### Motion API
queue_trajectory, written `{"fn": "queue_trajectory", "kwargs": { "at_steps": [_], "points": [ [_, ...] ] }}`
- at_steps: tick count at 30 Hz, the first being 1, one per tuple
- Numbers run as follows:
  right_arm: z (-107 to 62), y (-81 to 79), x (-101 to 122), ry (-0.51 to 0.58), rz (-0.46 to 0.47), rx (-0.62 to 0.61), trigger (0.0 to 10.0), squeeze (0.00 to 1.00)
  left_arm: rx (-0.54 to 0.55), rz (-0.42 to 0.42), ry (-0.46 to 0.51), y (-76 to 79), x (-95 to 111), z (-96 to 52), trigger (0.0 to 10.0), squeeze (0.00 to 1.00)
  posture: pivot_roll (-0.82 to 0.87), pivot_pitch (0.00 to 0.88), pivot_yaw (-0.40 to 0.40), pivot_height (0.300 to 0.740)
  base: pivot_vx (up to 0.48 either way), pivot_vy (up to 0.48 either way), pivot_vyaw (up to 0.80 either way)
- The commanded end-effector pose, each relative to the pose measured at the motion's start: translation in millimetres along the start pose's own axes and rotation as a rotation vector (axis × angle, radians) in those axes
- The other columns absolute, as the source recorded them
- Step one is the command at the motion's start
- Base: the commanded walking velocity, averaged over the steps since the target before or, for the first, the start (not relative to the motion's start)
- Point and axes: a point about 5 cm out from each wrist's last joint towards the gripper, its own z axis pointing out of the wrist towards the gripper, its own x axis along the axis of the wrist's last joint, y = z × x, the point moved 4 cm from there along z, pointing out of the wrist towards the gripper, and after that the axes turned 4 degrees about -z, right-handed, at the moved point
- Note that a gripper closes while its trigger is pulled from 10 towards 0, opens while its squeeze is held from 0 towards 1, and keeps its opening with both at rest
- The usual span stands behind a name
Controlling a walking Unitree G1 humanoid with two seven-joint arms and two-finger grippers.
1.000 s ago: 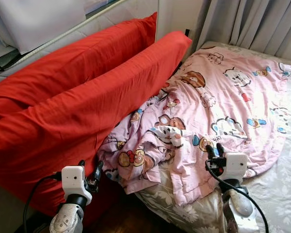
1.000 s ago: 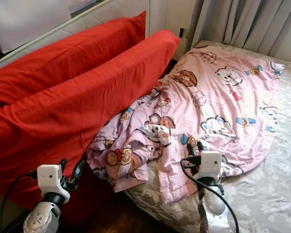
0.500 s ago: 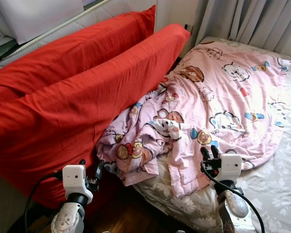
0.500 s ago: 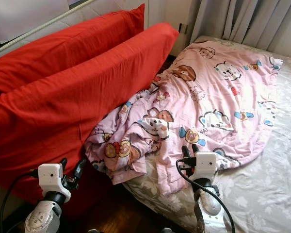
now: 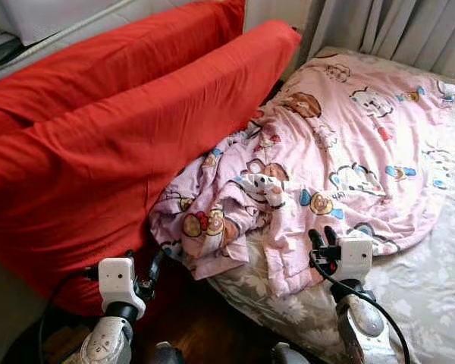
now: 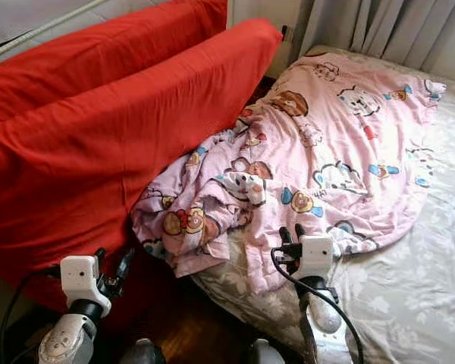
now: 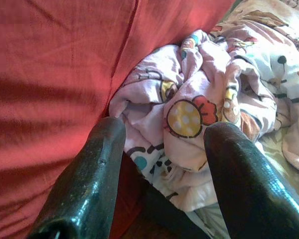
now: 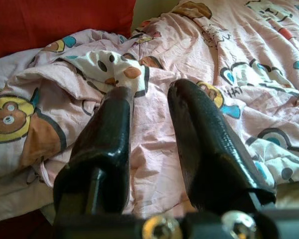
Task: Clean up the room
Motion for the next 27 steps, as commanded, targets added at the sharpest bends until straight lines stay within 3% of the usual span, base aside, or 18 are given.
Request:
{"fn": "queue_trajectory", "kwargs": {
  "at_steps": [1, 8, 27],
  "points": [
    [-1.7, -1.8, -4.6, -0.023, 0.002, 0.005, 10.0, 0.00, 0.003, 0.006, -0.017, -1.8, -2.6, -3.3, 10.0, 0.00, 0.02, 0.189, -0.027, 0.656, 0.000, 0.000, 0.00],
    [0.7, -6.6, -7.2, -0.041, -0.005, 0.028, 10.0, 0.00, 0.004, 0.006, -0.020, -1.5, -2.6, -2.9, 10.0, 0.00, 0.02, 0.190, -0.029, 0.631, 0.000, 0.000, 0.00],
    [3.0, -11.8, -7.7, -0.037, 0.013, 0.049, 10.0, 0.00, -0.015, 0.006, -0.043, 3.7, -7.2, -2.9, 10.0, 0.00, 0.03, 0.169, -0.033, 0.631, 0.000, 0.000, 0.00]
  ]
}}
